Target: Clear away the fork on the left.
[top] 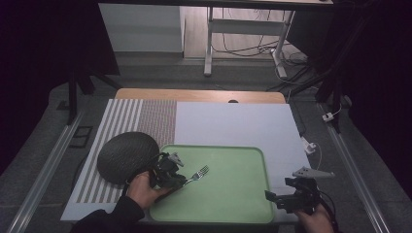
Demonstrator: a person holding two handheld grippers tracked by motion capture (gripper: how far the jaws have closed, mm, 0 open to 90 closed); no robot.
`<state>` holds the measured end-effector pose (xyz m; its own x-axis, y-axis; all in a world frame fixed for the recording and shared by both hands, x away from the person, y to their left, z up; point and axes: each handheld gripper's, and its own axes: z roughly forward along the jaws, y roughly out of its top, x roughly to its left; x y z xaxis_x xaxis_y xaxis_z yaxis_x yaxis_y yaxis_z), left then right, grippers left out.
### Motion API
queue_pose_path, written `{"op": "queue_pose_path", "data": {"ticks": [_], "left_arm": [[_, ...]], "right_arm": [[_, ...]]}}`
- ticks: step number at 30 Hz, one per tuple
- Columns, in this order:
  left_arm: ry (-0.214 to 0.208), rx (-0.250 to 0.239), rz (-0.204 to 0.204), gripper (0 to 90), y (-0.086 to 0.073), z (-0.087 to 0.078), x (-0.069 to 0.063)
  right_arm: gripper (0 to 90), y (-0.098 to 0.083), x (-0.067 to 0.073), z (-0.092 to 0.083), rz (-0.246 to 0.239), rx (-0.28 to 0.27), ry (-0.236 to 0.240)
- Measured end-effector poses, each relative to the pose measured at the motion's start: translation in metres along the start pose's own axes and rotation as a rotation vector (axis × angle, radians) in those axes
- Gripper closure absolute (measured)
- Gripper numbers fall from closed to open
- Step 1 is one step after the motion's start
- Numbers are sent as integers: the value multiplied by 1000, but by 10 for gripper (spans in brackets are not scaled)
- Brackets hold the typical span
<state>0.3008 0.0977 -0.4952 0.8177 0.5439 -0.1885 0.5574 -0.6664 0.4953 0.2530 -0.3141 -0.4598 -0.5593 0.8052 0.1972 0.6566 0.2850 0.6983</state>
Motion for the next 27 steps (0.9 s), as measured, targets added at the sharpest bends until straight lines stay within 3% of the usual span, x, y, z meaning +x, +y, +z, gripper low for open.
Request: {"op": "queue_pose_path", "data": {"ticks": [1, 10, 14, 27], "left_arm": [[-4, 4, 10, 890, 2, 2, -1], [3, 79, 38, 895, 12, 23, -2], [37, 90, 35, 895, 10, 21, 1], [91, 95, -93, 894, -5, 7, 29]], "right_arm": [[9, 0, 0, 0, 0, 0, 0], [9, 0, 0, 0, -1, -2, 0], [9, 0, 0, 0, -2, -3, 0], [9, 0, 1, 0, -7, -4, -4]]}}
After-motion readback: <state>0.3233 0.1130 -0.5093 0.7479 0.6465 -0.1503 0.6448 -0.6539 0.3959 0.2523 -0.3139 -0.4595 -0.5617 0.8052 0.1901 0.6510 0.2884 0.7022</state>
